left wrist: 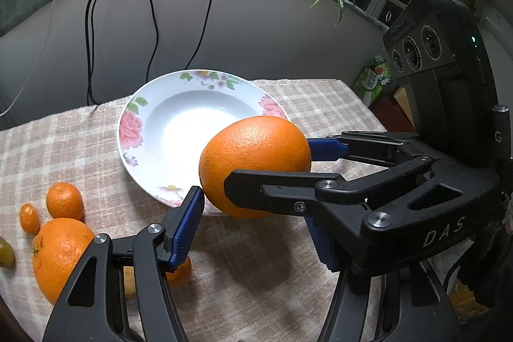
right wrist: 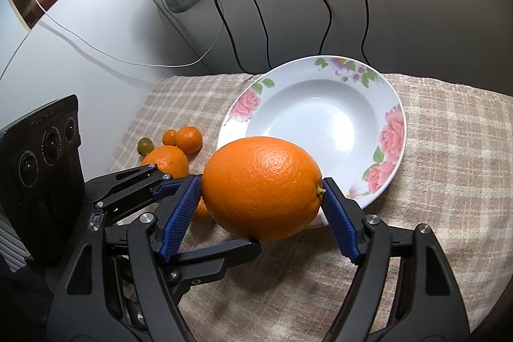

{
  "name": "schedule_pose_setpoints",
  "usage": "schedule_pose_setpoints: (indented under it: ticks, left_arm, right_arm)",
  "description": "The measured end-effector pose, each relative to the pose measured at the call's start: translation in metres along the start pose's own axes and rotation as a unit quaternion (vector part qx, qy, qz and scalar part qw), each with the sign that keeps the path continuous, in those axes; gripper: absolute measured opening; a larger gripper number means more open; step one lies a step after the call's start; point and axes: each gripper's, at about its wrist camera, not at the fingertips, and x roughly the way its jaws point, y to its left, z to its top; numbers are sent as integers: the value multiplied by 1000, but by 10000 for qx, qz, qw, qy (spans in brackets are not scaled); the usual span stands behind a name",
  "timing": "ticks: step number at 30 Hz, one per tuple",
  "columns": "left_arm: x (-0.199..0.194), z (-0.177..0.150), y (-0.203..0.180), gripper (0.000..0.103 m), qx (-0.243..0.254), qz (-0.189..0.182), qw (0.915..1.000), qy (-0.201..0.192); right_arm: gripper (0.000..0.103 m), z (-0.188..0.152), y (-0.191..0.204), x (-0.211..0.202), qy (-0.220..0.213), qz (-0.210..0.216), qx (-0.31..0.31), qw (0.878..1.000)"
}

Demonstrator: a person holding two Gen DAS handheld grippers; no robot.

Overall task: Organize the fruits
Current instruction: 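Lower the orange into the plate and open the right tool, then move the left tool to a dark plum and close its fingers on it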

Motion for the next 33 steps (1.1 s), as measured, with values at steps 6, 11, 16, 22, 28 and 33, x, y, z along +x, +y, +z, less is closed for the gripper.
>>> schedule_pose_setpoints:
  ticks: [6, 11, 16, 22, 28, 33]
  left_arm:
    - [-8, 2, 3, 62, 20, 83, 9999, -131]
    - [-12, 0, 5, 62, -2, 112, 9998, -153]
    - [-14, -2, 6, 62, -14, 143, 9998, -162]
    - [-21, -4, 8, 62, -44, 208, 9995, -227]
    - [-34, -11, 9, 62, -38, 295, 9991, -312]
    - [-44, -19, 12, 62, -67, 376, 9986, -370]
  right_arm:
    - [85, 2, 3, -5, -178, -331, -170, 9991]
    - [85, 3, 3, -10, -320, -504, -192, 9980]
    - [85, 1, 5, -13, -350, -546, -221, 9977]
    - [85, -3, 9, -21, -419, -586, -234, 9971]
    - [85, -8, 14, -27, -485, -650, -247, 9964]
    - [85, -13, 21, -30, -512, -719, -318, 9956]
